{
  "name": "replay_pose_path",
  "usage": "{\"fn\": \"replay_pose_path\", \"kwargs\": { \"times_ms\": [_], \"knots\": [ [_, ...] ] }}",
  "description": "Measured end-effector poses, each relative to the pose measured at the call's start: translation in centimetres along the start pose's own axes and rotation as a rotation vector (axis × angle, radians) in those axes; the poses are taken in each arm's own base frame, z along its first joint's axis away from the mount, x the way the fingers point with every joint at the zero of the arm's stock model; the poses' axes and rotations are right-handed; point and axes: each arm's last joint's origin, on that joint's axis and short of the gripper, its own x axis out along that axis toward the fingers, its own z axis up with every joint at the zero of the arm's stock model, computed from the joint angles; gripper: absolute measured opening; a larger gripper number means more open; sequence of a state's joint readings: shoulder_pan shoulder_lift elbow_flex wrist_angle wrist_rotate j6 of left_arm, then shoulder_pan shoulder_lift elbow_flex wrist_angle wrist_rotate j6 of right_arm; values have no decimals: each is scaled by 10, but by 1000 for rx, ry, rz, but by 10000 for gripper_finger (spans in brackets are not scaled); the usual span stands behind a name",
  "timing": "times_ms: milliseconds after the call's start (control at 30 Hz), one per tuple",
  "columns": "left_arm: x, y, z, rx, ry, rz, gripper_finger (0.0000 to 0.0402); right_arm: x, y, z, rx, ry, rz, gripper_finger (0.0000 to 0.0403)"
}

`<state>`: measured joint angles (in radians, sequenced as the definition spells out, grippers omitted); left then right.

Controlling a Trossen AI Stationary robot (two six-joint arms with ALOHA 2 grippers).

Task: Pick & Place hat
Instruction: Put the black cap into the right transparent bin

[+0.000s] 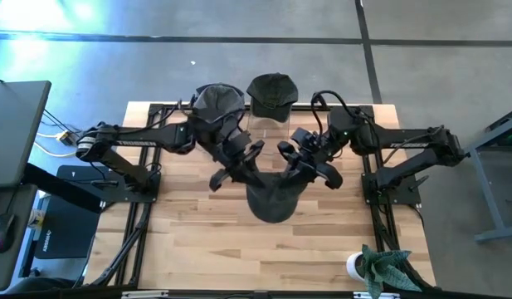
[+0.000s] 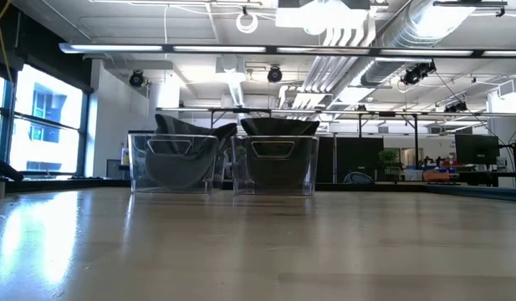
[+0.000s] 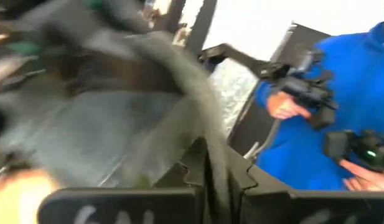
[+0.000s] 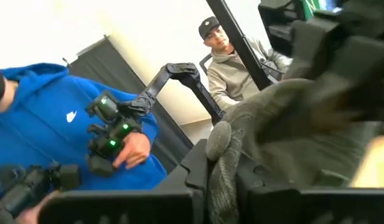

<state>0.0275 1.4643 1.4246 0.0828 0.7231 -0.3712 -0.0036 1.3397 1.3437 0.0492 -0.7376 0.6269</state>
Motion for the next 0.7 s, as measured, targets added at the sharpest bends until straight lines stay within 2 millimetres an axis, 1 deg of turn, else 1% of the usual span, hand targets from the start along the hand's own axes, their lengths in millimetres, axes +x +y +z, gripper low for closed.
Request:
{"fn": "replay_pose_path", "kwargs": {
  "times_ms": [67,200,333,400,433,533,633,700],
  "knots": [
    [-6,9,-1,-32,24,37,31,-1,0,0,35,-10,-20,25],
    [-26,29,-5,-124,94,100,97,-6,1,-1,74,-25,-91,7],
    [-53,47,-12,-274,196,88,166,-16,4,-4,151,-71,-263,9],
    [-65,54,-19,-372,254,118,194,-23,7,-4,167,-102,-349,5],
    [-69,56,-24,-393,283,154,205,-26,10,-4,170,-118,-382,5],
    [-75,58,-36,-385,369,303,225,-37,18,-4,182,-169,-463,7],
    [-78,59,-42,-383,414,424,228,-46,26,-2,173,-224,-525,4],
    [-78,53,-43,-373,433,477,229,-51,31,0,158,-278,-565,6]
  ]
}}
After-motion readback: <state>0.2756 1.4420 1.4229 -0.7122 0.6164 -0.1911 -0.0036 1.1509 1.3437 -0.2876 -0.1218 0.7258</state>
